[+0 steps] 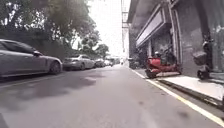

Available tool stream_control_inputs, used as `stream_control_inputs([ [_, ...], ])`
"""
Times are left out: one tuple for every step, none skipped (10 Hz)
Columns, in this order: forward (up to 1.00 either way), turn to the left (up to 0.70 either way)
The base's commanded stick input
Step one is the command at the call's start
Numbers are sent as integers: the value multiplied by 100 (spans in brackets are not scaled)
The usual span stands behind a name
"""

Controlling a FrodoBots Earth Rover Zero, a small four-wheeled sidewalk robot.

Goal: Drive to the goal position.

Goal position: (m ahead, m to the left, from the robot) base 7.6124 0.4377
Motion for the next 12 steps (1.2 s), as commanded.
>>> stream_control_inputs([
  [45, 0],
  [45, 0],
  [45, 0],
  [45, 0],
  [45, 0],
  [45, 0],
  [45, 0],
  [45, 0],
  [45, 0],
  [45, 0],
  [45, 0],
  [45, 0],
])
